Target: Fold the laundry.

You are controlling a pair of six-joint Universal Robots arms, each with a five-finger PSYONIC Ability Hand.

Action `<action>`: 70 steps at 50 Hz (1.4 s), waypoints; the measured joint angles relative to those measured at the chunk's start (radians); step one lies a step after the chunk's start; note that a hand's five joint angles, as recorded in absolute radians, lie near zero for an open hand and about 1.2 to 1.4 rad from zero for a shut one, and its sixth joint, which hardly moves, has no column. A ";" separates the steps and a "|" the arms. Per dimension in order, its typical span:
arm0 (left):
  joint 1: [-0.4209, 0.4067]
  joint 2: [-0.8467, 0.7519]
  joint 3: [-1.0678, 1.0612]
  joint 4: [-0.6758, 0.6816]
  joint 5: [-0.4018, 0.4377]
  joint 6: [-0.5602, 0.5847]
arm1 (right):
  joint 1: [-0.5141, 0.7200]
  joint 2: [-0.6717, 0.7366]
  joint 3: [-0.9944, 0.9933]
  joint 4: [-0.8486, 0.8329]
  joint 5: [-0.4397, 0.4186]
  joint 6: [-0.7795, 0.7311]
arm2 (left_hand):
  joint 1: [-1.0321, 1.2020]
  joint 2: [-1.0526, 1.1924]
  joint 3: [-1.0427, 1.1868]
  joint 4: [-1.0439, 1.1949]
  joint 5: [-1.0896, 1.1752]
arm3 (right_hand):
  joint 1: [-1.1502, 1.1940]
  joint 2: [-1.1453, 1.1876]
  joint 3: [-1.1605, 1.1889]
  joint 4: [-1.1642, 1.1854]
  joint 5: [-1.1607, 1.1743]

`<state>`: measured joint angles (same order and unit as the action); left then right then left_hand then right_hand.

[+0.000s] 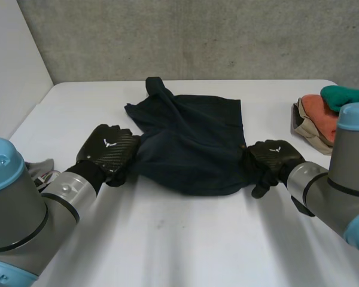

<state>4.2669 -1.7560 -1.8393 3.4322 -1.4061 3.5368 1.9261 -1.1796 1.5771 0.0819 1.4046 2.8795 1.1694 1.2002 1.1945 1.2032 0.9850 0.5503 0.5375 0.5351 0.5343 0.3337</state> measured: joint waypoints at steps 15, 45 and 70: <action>-0.011 -0.005 0.089 -0.049 0.006 -0.050 | 0.060 0.070 0.108 -0.283 0.051 -0.006 | 0.000 0.000 0.000 0.000 0.000 | 0.010 0.013 0.019 0.020 0.053; 0.024 0.122 -0.125 -0.717 0.040 0.288 | -0.033 -0.259 0.213 0.320 -0.029 -0.694 | 0.000 0.000 0.000 0.000 -0.001 | 0.568 0.624 0.654 0.663 0.648; 0.071 -0.109 0.716 0.102 -0.026 0.156 | 0.098 -0.011 -0.469 -0.665 0.206 -0.352 | 0.000 0.000 0.000 0.000 -0.001 | 0.568 0.636 0.657 0.666 0.675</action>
<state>4.3381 -1.8654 -1.1229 3.5339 -1.4319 3.6928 2.0239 -1.1908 1.1080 -0.5832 1.6105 2.5278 1.1694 1.2003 1.1946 1.2033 0.9844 1.1181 1.1731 1.1918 1.1998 1.0088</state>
